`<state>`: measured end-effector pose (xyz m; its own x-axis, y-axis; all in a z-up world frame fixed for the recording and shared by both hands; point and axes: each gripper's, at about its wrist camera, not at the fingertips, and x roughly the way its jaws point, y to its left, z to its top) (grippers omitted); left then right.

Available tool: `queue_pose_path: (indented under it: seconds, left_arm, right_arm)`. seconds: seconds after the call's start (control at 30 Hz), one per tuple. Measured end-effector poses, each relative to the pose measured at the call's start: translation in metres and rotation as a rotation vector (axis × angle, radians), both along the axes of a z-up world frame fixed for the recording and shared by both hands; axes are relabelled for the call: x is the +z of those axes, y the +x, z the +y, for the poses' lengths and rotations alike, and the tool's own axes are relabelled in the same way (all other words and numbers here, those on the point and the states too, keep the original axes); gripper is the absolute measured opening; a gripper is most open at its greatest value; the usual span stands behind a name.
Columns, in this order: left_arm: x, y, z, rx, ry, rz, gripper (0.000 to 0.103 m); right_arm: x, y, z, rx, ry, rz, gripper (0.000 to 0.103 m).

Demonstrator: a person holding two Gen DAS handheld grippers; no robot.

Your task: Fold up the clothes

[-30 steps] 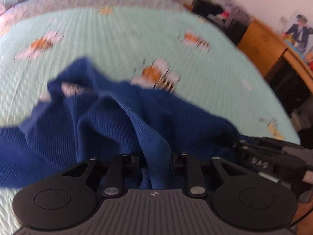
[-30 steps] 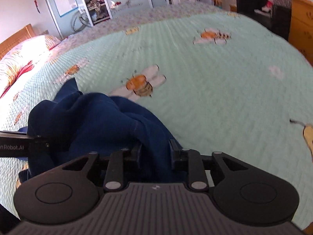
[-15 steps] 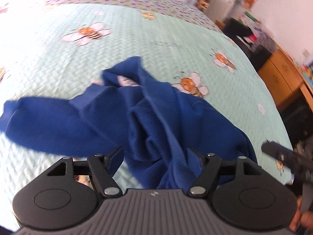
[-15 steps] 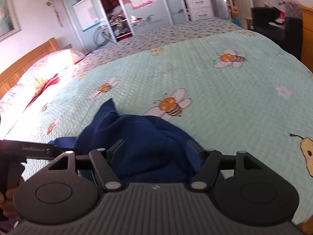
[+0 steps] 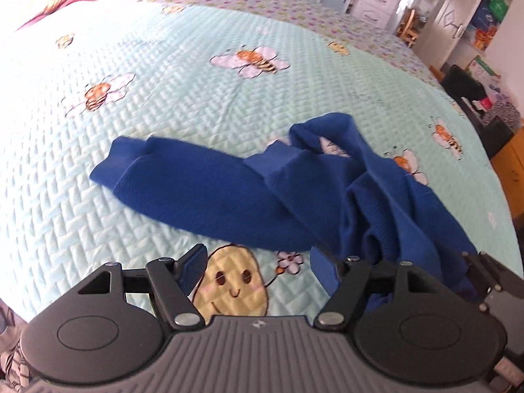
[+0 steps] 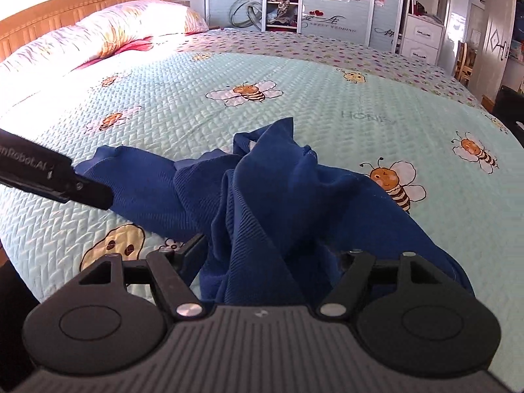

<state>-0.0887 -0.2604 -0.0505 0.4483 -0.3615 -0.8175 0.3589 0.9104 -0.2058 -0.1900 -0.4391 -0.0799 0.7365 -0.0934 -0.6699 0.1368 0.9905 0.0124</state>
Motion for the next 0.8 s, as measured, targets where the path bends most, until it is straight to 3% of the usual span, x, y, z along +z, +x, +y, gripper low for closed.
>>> queue_pose_path:
  seconds: [0.07,0.17,0.33,0.47,0.53,0.63,0.73,0.8]
  left_arm:
    - [-0.002,0.000,-0.001,-0.018,0.001,-0.001,0.072]
    - [-0.007,-0.003,-0.009,-0.058,0.000,0.001,0.072]
    - [-0.011,-0.014,-0.028,-0.149,0.003,-0.001,0.072]
    - [-0.007,-0.027,-0.048,-0.231,0.044,-0.049,0.072]
    - [-0.007,-0.032,-0.058,-0.260,0.071,-0.066,0.072]
    - [-0.007,-0.038,-0.075,-0.305,0.137,-0.094,0.072]
    - [-0.007,-0.046,-0.091,-0.360,0.206,-0.144,0.072]
    - [-0.006,-0.048,-0.097,-0.377,0.231,-0.170,0.072]
  right_arm:
    - [-0.003,0.001,-0.011,-0.015,0.023,0.001,0.012]
    - [0.006,-0.017,-0.037,-0.069,0.138,-0.071,0.010]
    - [0.022,-0.054,-0.098,-0.258,0.276,-0.171,0.009]
    - [-0.002,-0.076,-0.150,-0.426,0.297,-0.098,0.010]
    - [-0.021,-0.076,-0.156,-0.428,0.259,-0.011,0.015]
    - [-0.032,-0.075,-0.149,-0.413,0.260,0.035,0.025]
    - [-0.018,-0.076,-0.135,-0.397,0.209,0.048,0.032]
    - [-0.006,-0.075,-0.123,-0.371,0.149,0.064,0.045]
